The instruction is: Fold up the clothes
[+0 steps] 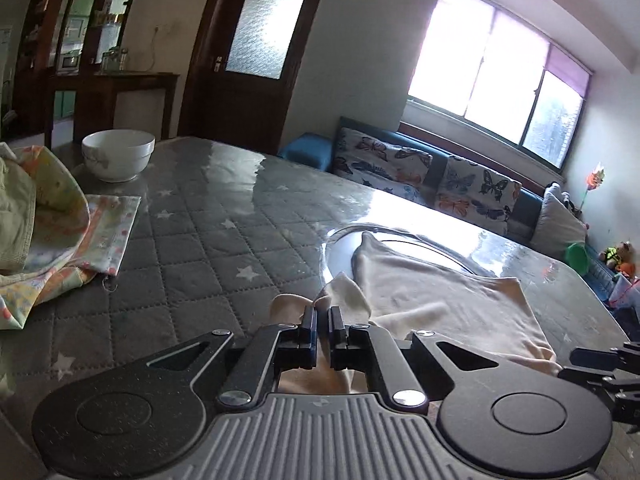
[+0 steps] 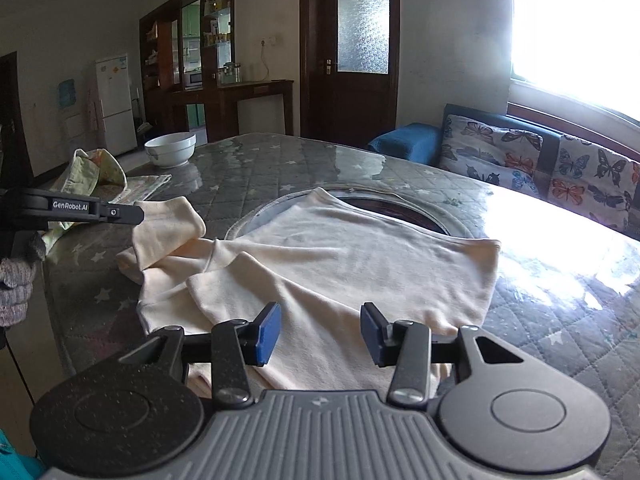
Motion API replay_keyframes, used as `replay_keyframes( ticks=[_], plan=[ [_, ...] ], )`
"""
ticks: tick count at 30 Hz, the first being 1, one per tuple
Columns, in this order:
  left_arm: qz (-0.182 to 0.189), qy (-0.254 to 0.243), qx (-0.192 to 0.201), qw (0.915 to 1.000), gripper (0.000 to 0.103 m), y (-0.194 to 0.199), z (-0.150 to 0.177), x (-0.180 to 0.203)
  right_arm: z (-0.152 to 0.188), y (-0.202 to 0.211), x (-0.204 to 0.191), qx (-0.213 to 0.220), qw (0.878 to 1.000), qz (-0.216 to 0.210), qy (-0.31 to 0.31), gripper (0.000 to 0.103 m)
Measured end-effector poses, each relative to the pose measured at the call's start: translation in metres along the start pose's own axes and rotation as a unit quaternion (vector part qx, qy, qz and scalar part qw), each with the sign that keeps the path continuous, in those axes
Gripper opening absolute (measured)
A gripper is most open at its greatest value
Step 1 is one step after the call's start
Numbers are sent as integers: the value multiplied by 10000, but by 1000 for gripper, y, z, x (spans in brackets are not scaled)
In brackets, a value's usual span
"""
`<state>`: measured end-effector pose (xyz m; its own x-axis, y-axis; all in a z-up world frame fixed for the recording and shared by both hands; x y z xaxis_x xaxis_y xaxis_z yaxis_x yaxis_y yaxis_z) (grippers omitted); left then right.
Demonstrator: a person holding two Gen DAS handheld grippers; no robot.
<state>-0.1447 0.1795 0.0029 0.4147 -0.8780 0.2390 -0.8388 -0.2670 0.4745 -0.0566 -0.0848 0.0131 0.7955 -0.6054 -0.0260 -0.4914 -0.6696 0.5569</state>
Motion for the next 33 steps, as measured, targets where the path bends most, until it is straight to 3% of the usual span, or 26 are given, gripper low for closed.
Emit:
replay_keyframes(
  ticks=[4, 9, 16, 21, 23, 24, 26, 30, 32, 33],
  plan=[
    [319, 54, 21, 9995, 5, -2, -8, 17, -1, 3, -1, 54, 10000, 0, -43, 48],
    [1091, -157, 103, 9939, 5, -1, -27, 64, -2, 14, 18, 157, 9989, 84, -440, 48],
    [2232, -471, 74, 9736, 5, -1, -37, 138, 3, 35, 50, 335, 9948, 423, -864, 48],
    [2598, -841, -407, 9611, 11, -18, -14, 173, 11, 43, 67, 331, 9917, 583, -1093, 48],
    [2575, -1043, -613, 9587, 25, -25, -1, 176, 13, 43, 70, 307, 9913, 596, -1132, 48],
    [2559, -1114, -708, 9576, 27, -28, 6, 175, 14, 42, 71, 291, 9912, 591, -1144, 48],
    [2453, -1279, -812, 9576, 49, -31, 15, 170, 15, 40, 73, 259, 9911, 582, -1167, 48],
    [2088, -1402, -821, 9644, 65, -32, 18, 144, 17, 35, 70, 176, 9919, 465, -1168, 48],
    [1898, -1380, -812, 9687, 86, -33, 18, 130, 17, 28, 63, 106, 9930, 366, -1115, 48],
    [1810, -1375, -783, 9707, 90, -32, 18, 122, 17, 23, 60, 53, 9935, 309, -1094, 48]
  ],
)
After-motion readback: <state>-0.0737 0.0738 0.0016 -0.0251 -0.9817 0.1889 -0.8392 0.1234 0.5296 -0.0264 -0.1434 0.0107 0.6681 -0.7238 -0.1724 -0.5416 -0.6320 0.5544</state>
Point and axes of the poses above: each gripper's, at about its wrist camera, not at the fingertips, and y roughly against the way its jaws point, x to its right, z to its underside, the point moved 3 cm from there along -y, roughly the way its jaws point, and after that the axes turned 1 degree about -y, right-handed, at the moved point
